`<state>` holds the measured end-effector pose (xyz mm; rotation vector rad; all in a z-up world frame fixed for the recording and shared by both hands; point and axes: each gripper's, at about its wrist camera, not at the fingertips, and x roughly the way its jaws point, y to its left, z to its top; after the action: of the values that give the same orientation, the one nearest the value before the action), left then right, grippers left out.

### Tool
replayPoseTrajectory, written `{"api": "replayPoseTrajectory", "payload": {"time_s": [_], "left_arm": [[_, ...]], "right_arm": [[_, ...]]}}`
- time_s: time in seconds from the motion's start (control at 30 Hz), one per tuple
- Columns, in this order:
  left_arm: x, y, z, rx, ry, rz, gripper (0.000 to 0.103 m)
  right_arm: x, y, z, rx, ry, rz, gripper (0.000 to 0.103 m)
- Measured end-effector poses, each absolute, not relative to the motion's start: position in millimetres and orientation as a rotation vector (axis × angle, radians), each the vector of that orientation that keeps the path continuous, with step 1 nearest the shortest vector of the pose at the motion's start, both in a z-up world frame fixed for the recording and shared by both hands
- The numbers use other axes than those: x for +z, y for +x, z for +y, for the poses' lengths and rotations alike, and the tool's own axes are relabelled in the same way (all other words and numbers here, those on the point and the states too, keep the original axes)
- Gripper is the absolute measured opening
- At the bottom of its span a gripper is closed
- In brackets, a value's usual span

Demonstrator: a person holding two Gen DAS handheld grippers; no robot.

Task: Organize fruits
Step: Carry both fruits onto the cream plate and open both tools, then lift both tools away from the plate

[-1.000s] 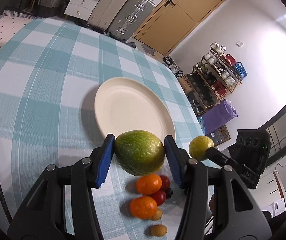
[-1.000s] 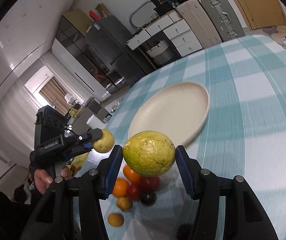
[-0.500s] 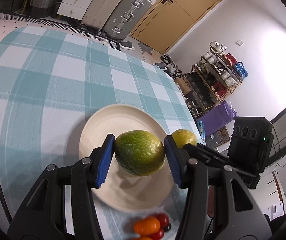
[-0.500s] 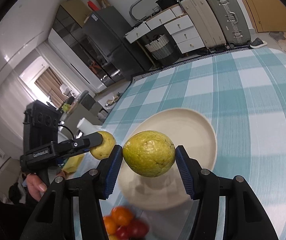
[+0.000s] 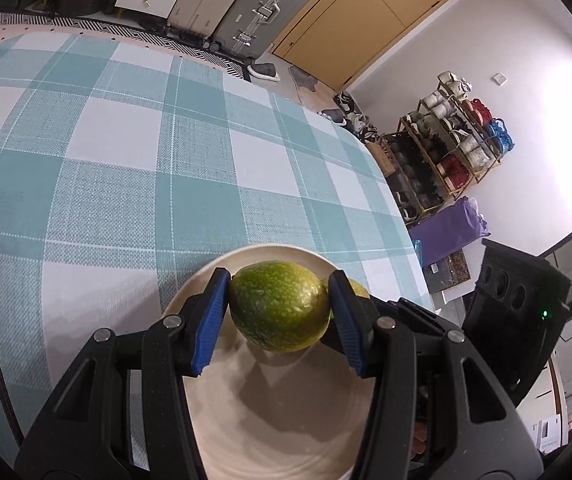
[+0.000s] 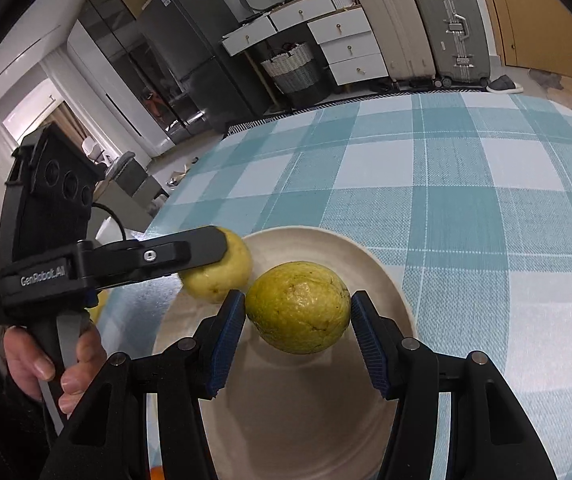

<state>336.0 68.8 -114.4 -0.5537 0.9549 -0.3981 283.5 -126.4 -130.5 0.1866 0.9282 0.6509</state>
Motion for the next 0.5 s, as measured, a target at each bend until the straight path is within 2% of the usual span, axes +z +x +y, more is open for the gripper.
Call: {"api": "replayPoseTrajectory", "payload": {"time_s": [0.23, 0.27, 0.3, 0.43, 0.5], "left_arm": [[-120, 342, 71, -0.396, -0.587, 0.96, 0.049], [-118, 341, 71, -0.395, -0.59, 0.955, 0.05], [-115, 339, 72, -0.392, -0.588, 0.946, 0.05], [-100, 328, 75, -0.364, -0.571, 0.905, 0.071], [-92, 320, 78, -0.347, -0.567, 0.889, 0.075]], "right_arm": [[-133, 290, -115, 0.617, 0.111, 0.892, 0.056], [-132, 290, -115, 0.615, 0.105, 0.88, 0.059], [-131, 289, -114, 0.611, 0.095, 0.871, 0.068], [-120, 282, -119, 0.59, 0.086, 0.811, 0.08], [-110, 275, -126, 0.585, 0.087, 0.771, 0.095]]}}
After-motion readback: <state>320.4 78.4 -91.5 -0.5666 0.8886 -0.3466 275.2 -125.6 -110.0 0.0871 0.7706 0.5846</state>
